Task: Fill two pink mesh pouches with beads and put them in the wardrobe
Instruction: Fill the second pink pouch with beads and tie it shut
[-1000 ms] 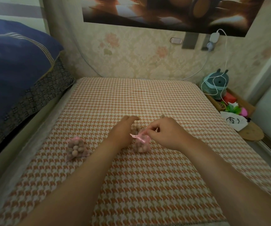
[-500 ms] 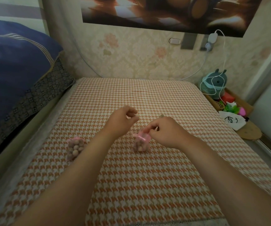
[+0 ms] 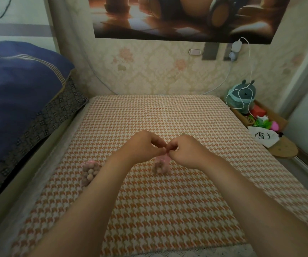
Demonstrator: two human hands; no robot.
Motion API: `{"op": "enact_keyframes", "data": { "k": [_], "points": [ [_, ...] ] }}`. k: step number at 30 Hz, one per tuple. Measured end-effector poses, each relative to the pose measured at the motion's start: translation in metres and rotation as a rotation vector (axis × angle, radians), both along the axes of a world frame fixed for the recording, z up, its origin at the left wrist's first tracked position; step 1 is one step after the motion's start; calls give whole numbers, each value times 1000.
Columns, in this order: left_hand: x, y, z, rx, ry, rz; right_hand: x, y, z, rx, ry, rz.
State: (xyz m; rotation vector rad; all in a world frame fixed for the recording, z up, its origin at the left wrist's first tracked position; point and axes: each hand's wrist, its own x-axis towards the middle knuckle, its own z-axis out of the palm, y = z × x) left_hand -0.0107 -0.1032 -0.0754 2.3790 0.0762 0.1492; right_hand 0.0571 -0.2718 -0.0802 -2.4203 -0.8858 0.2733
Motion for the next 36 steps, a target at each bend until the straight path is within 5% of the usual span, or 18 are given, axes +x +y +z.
{"op": "enact_keyframes", "data": {
  "k": [11, 25, 30, 36],
  "points": [
    [6, 1, 4, 39, 117, 88, 31, 0, -24, 192, 2, -157],
    [18, 10, -1, -33, 136, 50, 115, 14, -81, 29, -115, -485],
    [21, 10, -4, -22, 130, 45, 125, 21, -82, 38, -186, -455],
    [17, 7, -8, -26, 105, 52, 113, 20, -71, 265, -4, -363]
  ]
}}
